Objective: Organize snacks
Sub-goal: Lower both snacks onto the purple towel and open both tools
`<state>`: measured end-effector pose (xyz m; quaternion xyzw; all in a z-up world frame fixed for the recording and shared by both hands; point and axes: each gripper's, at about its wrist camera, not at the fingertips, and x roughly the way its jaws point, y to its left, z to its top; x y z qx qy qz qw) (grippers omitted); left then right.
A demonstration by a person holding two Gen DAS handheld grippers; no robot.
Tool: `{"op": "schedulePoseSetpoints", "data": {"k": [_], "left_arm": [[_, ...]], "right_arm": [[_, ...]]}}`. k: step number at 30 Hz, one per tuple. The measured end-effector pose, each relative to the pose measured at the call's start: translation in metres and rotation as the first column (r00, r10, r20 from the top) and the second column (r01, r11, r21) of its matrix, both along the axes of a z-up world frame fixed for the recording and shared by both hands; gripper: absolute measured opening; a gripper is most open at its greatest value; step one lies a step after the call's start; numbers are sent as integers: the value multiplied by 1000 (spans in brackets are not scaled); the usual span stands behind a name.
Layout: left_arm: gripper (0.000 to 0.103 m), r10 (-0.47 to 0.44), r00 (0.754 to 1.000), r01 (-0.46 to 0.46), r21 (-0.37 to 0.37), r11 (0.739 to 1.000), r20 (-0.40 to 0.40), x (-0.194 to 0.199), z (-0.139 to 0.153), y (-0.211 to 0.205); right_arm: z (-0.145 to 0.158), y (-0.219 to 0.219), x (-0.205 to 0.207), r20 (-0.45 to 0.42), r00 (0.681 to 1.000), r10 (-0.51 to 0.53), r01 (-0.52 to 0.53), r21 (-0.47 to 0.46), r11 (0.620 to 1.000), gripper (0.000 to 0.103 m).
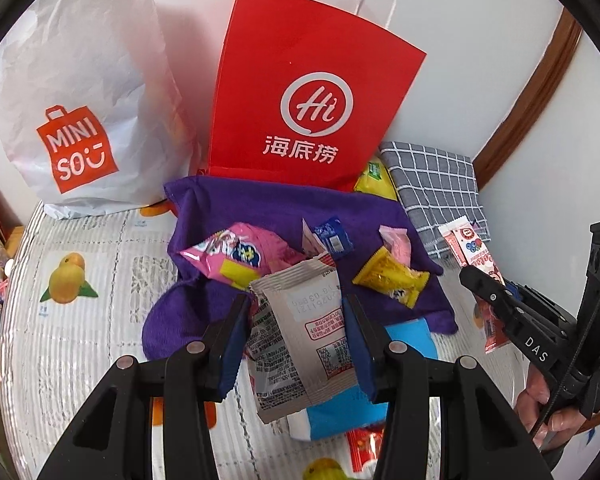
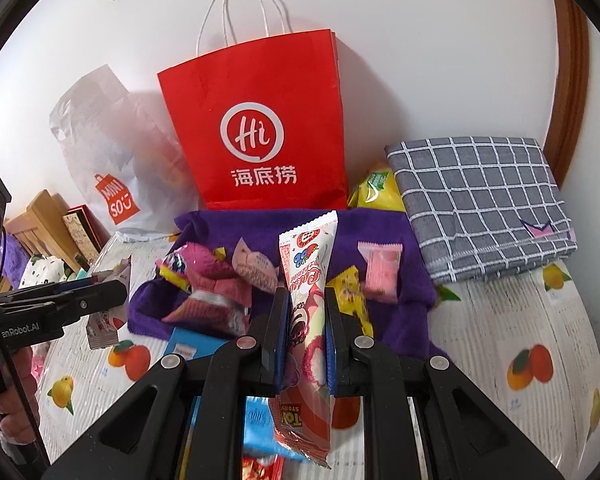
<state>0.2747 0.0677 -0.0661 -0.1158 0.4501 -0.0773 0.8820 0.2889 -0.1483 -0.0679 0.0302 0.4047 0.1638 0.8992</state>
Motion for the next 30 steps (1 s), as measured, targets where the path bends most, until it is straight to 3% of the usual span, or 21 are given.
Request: {"op": "schedulePoseSetpoints", "data": {"k": [12, 30], "left_arm": [[44, -16, 1000, 17, 22, 1000, -23, 47, -16, -13], [44, -41, 997, 42, 23, 999, -60, 95, -45, -28]], "right_arm": [[-16, 2, 45, -47, 998, 43, -40, 51, 998, 16], [-55, 15, 103, -113, 992, 56, -52, 38, 998, 16]]}}
